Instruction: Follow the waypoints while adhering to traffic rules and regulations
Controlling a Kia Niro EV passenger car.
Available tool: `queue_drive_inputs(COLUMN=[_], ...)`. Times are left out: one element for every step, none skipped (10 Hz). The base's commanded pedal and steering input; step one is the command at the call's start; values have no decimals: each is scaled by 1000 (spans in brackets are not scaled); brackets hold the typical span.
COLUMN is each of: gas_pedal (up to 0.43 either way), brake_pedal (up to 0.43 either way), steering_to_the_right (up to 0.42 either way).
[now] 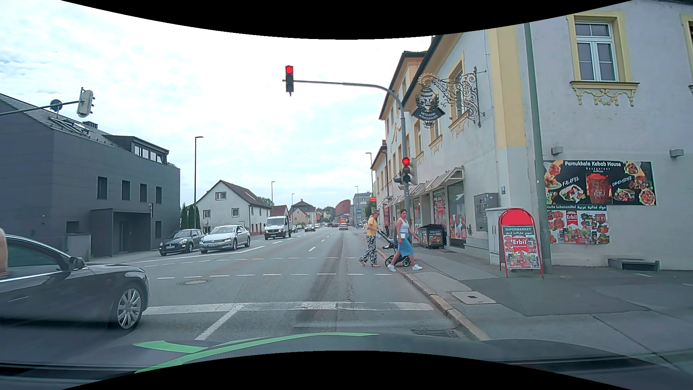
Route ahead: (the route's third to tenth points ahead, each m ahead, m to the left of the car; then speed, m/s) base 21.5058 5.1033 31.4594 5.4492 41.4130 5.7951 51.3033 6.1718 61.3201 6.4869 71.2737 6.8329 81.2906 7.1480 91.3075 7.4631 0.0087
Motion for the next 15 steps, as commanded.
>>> queue_drive_inputs(gas_pedal=[0,0,0,0,0,0,0,0,0,0,0,0,0,0,0], brake_pedal=[226,226,232,232,232,232,232,232,232,238,232,232,232,238,232], steering_to_the_right=[-4,-4,-4,-4,-4,-4,-4,-4,-4,-4,-4,-4,-4,-4,-4])
